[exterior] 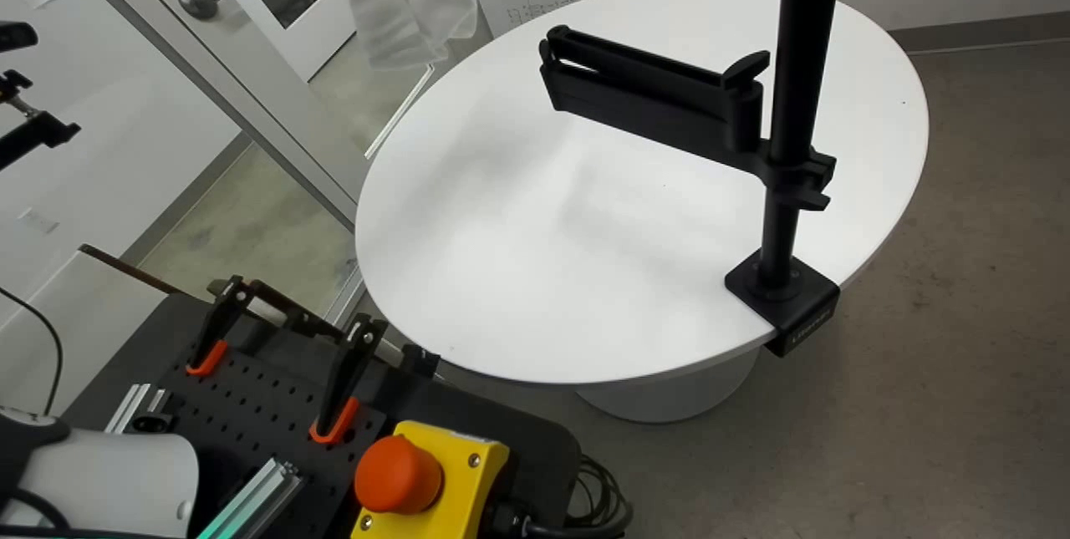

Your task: Remove the towel from the clamp stand and put it n the table

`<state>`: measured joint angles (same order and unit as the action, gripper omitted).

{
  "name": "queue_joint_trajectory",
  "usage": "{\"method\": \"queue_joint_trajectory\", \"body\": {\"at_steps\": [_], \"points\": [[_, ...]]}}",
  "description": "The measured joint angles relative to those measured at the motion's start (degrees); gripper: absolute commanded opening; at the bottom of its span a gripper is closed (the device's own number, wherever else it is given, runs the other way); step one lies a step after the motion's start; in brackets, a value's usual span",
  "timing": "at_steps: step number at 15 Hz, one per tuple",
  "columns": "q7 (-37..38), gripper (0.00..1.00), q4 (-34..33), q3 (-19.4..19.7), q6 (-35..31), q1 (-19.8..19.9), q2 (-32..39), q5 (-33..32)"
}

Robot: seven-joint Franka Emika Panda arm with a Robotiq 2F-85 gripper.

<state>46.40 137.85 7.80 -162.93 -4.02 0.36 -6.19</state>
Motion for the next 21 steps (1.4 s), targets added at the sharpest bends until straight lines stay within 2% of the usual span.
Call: {"method": "queue_joint_trajectory", "body": {"at_steps": [2,4,7,12,17,21], "points": [[-4.9,0.02,1.6,-3.4,0.8,-0.1,-0.7,6.3],[-7.9,0.02,2.5,-5.3,2.6,-0.1,-0.2,9.7],[-9.7,0.02,3.2,-6.0,4.6,0.3,1.4,10.4],[-14.8,0.02,3.4,-6.1,2.9,0.9,6.1,10.3],[-15.9,0.02,3.3,-4.6,-1.7,0.0,12.6,5.6],[-15.9,0.02,2.8,0.2,-5.4,-3.2,17.8,1.1]]}}
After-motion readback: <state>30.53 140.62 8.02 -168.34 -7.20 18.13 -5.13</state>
